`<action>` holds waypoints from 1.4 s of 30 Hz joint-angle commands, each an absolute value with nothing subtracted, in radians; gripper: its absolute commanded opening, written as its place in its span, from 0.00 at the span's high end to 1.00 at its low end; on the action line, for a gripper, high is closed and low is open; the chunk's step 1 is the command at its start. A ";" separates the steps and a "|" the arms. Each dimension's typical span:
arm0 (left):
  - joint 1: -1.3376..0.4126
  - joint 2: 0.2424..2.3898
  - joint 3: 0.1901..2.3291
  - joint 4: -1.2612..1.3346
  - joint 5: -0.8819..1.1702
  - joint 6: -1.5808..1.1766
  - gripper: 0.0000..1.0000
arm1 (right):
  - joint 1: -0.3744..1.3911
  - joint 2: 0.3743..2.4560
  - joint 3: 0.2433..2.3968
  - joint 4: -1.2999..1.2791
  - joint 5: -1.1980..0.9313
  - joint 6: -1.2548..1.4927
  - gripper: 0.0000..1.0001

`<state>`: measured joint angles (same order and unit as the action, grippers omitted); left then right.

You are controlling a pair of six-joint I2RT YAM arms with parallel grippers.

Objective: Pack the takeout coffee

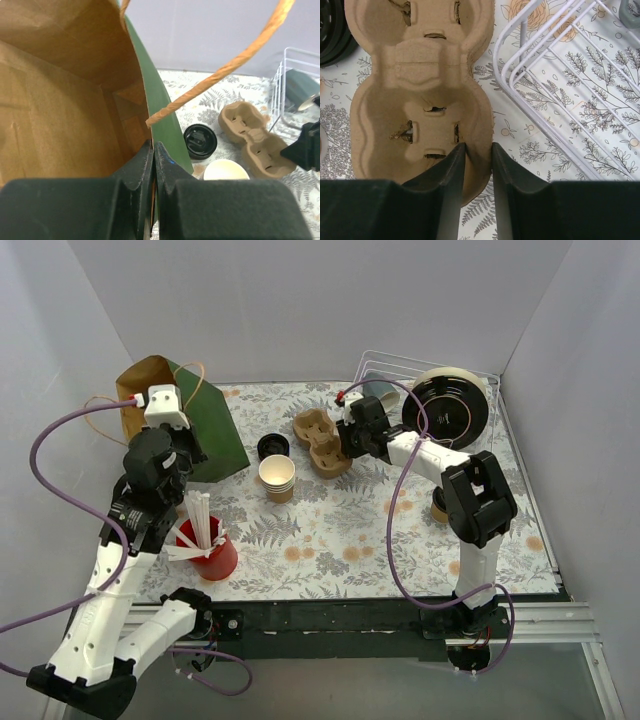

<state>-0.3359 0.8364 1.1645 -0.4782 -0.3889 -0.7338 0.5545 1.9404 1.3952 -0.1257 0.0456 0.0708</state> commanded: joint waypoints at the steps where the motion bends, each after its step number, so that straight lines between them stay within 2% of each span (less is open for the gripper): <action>1: -0.334 0.842 1.132 -0.423 -0.440 -0.726 1.00 | 0.566 1.941 1.451 -0.109 0.054 0.054 0.72; 3: -0.336 0.856 1.129 -0.426 -0.468 -0.727 1.00 | 0.568 1.933 1.448 -0.104 0.055 0.052 0.73; 7: -0.334 0.911 1.146 -0.469 -0.506 -0.733 1.00 | 0.574 1.933 1.466 -0.118 0.057 0.061 0.63; 10: -0.336 0.928 1.128 -0.469 -0.502 -0.741 1.00 | 0.574 1.934 1.471 -0.120 0.060 0.061 0.61; 12: -0.334 0.931 1.106 -0.457 -0.489 -0.747 1.00 | 0.574 1.939 1.476 -0.123 0.060 0.060 0.61; 13: -0.334 0.934 1.100 -0.446 -0.486 -0.747 1.00 | 0.574 1.942 1.477 -0.121 0.058 0.058 0.66; 15: -0.334 0.943 1.088 -0.445 -0.488 -0.747 1.00 | 0.574 1.947 1.480 -0.124 0.051 0.057 0.69; 18: -0.334 0.963 1.083 -0.448 -0.497 -0.749 1.00 | 0.574 1.950 1.485 -0.130 0.049 0.060 0.69; 24: -0.334 1.028 1.104 -0.469 -0.523 -0.739 0.99 | 0.574 1.977 1.520 -0.169 0.044 0.063 0.60; 26: -0.334 1.049 1.118 -0.471 -0.520 -0.738 0.96 | 0.574 1.979 1.520 -0.170 0.043 0.064 0.60; 32: -0.334 1.112 1.117 -0.479 -0.505 -0.758 0.97 | 0.574 1.983 1.519 -0.170 0.041 0.060 0.60; 36: -0.334 1.115 1.108 -0.476 -0.500 -0.762 0.96 | 0.577 1.976 1.508 -0.163 0.051 0.051 0.66; 41: -0.334 1.114 1.114 -0.474 -0.502 -0.759 0.94 | 0.575 1.965 1.505 -0.152 0.052 0.043 0.66; 42: -0.334 1.114 1.112 -0.472 -0.502 -0.761 0.93 | 0.577 1.964 1.505 -0.149 0.051 0.041 0.68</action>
<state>-0.3359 1.1313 1.0889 -0.4694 -0.4904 -0.7540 0.5701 1.9854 1.4796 -0.1802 0.0498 0.0620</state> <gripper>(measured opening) 0.058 0.346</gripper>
